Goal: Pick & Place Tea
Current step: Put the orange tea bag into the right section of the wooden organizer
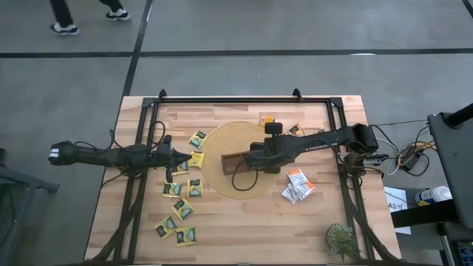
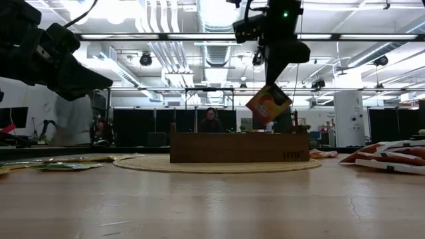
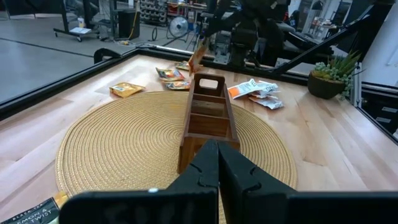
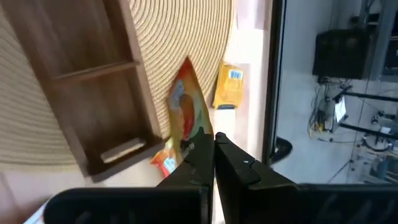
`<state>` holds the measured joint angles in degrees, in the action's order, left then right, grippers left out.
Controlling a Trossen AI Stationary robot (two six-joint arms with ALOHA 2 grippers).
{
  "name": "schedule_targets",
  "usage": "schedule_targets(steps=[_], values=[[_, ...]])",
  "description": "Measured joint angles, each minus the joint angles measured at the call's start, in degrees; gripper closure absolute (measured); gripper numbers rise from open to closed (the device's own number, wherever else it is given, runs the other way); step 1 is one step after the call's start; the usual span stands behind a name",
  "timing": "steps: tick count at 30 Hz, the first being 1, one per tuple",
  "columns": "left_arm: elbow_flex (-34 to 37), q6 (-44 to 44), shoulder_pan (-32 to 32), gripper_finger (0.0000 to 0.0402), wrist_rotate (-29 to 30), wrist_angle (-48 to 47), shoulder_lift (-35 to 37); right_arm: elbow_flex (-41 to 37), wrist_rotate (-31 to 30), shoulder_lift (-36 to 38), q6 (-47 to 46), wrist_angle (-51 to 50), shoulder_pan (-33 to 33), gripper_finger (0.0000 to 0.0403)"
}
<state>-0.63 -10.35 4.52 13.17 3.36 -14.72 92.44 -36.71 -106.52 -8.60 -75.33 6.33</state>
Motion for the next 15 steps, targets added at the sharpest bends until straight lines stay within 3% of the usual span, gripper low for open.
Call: schedule_targets(steps=[5,15], values=[[-0.01,0.00,0.01,0.0402,-0.01,0.00,0.00,0.87,6.45,-0.09,1.71,-0.42,0.09,0.0395],[-0.01,0.00,0.00,0.0402,0.00,0.00,0.00,3.62,9.01,-0.33,4.12,-1.01,0.20,0.0395]])
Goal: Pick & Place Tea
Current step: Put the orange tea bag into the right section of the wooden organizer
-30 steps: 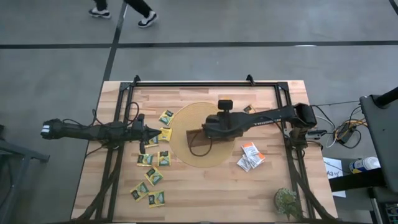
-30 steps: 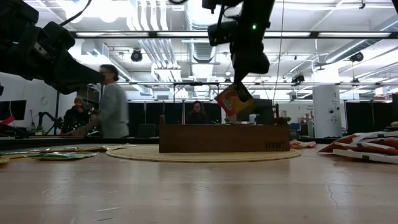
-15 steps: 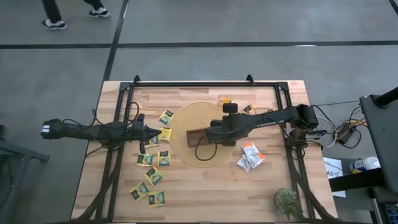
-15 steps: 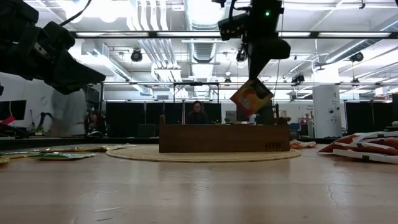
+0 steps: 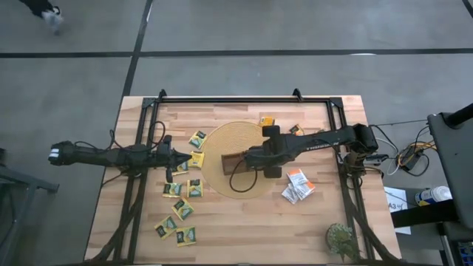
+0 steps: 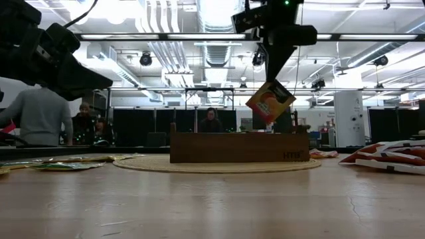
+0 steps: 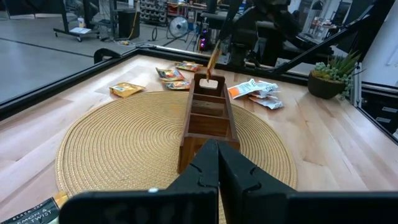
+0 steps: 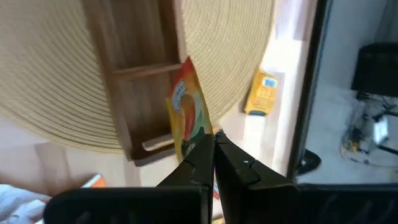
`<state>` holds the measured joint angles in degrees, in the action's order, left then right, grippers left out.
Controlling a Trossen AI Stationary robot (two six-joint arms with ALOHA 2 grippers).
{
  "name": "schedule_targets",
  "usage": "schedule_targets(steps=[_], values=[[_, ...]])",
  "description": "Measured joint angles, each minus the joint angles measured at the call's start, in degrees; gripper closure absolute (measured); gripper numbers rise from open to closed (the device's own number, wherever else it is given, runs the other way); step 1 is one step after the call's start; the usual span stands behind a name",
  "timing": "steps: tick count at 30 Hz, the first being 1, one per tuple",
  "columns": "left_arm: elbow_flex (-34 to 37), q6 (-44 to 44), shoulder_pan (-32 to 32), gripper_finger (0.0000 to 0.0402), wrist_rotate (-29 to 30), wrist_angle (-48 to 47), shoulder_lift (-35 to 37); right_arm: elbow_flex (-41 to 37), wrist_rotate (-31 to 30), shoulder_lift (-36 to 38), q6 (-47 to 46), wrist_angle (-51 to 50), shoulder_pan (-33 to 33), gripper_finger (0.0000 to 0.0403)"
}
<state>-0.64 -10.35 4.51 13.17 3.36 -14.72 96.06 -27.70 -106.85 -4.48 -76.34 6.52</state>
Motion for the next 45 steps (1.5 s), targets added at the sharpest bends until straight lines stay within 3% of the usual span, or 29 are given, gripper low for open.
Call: schedule_targets(steps=[15,23,32,45], values=[[0.00,0.00,0.00,0.0402,0.00,0.00,0.00,3.19,3.57,-1.64,3.26,-3.07,-1.89,0.0395],[0.00,0.01,0.00,0.0402,0.00,-0.04,-0.17,13.95,2.45,-14.42,5.00,-13.69,-1.92,0.0395],[0.02,-0.06,0.02,0.0402,-0.02,-0.04,-0.28,25.05,2.62,-22.32,9.75,-13.63,-1.77,0.0395],[0.00,-0.13,0.00,0.0402,0.00,-0.04,-0.33,23.99,4.83,-21.15,7.51,-13.68,-1.48,0.0395]])
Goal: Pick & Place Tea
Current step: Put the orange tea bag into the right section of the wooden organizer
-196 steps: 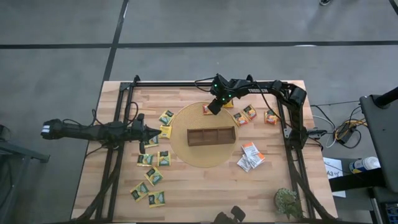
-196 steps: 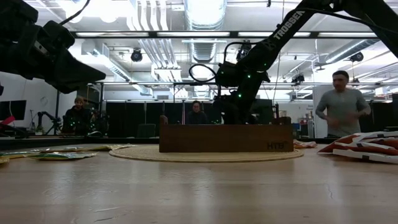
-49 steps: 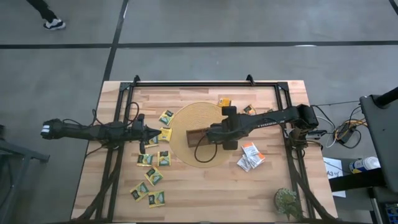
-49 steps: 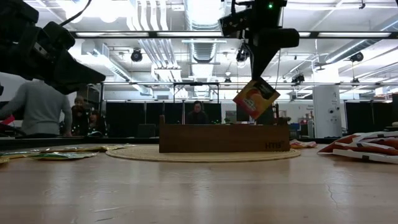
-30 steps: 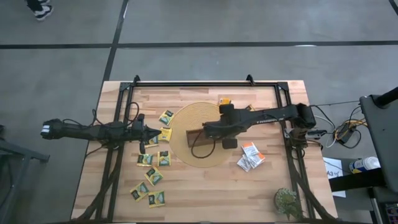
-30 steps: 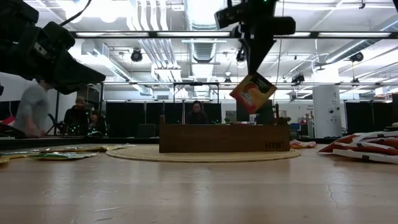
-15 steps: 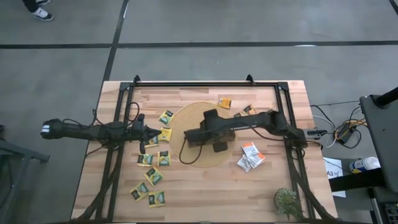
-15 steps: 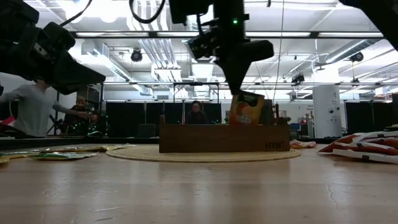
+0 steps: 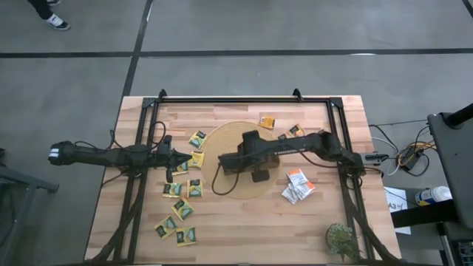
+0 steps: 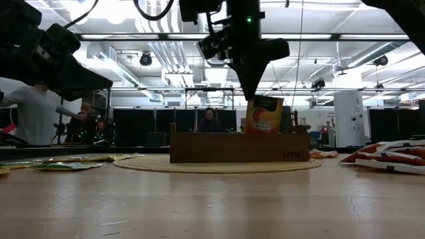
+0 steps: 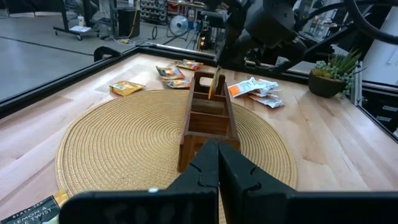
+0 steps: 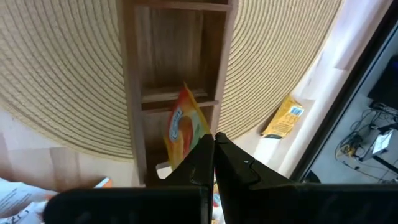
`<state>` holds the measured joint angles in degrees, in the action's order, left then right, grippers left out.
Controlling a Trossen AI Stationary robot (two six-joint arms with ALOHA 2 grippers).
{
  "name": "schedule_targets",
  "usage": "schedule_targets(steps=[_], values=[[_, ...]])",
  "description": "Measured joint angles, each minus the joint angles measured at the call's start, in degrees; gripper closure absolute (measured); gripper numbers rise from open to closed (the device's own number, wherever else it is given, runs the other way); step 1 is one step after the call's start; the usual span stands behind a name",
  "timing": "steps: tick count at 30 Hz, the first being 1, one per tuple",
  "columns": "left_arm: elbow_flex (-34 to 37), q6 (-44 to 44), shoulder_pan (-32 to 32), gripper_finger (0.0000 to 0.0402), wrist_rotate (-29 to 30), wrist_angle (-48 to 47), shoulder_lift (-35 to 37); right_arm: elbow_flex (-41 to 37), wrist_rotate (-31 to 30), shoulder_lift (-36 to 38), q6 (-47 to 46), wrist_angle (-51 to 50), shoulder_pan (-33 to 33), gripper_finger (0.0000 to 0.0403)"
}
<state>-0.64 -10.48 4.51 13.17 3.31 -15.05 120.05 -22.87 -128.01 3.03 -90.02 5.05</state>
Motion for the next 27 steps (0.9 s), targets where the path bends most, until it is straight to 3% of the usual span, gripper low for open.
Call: schedule_targets(steps=[27], values=[[0.00,0.00,0.02,0.0402,0.00,0.00,0.00,-2.24,2.40,0.11,-10.78,0.00,-0.29,0.0395]])
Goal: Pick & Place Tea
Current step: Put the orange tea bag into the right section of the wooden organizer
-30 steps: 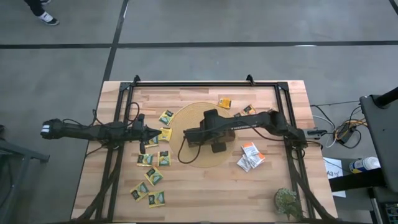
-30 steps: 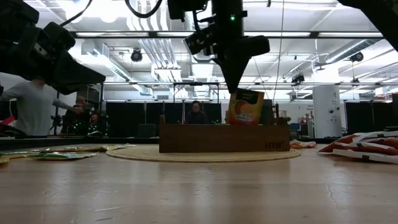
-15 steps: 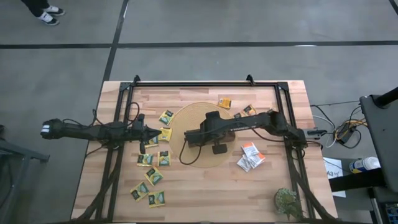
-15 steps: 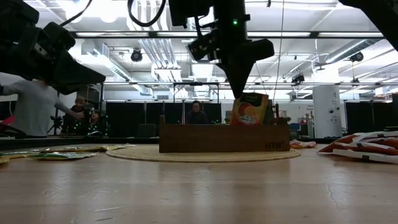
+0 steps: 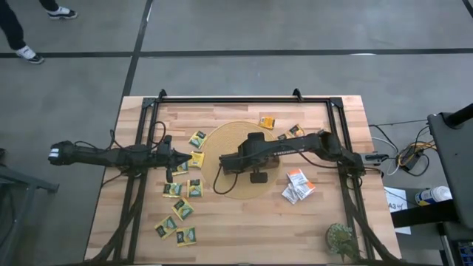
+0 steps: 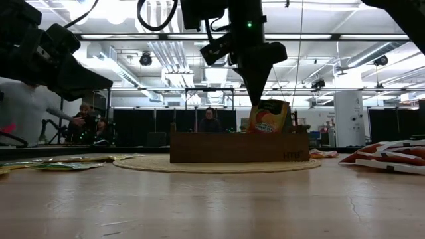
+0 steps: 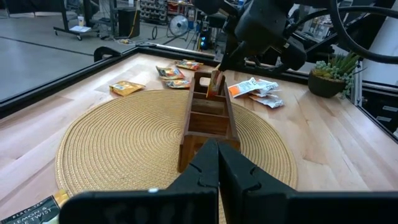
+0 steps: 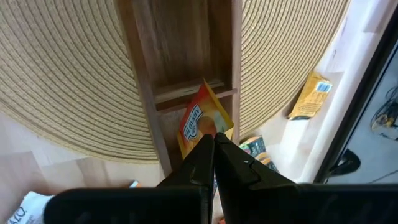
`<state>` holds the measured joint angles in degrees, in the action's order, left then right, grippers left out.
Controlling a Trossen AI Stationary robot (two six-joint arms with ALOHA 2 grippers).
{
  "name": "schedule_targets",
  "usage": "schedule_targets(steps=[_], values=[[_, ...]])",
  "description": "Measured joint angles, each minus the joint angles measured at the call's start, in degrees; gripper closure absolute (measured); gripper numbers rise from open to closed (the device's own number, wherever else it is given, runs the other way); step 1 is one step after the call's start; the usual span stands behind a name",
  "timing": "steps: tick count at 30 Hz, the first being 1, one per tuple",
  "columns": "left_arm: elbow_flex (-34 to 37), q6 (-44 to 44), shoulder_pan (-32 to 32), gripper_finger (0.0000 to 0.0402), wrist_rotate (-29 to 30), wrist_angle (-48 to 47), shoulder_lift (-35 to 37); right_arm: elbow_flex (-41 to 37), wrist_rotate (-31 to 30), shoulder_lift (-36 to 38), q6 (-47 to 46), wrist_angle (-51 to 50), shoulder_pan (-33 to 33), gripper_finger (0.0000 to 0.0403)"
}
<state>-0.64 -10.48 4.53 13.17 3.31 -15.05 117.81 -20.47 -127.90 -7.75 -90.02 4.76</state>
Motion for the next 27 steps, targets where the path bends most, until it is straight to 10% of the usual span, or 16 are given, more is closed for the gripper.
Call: schedule_targets(steps=[27], values=[[0.02,-0.02,0.01,0.0402,0.00,0.00,0.02,-12.47,0.43,6.34,-1.54,0.00,-3.72,0.0394]])
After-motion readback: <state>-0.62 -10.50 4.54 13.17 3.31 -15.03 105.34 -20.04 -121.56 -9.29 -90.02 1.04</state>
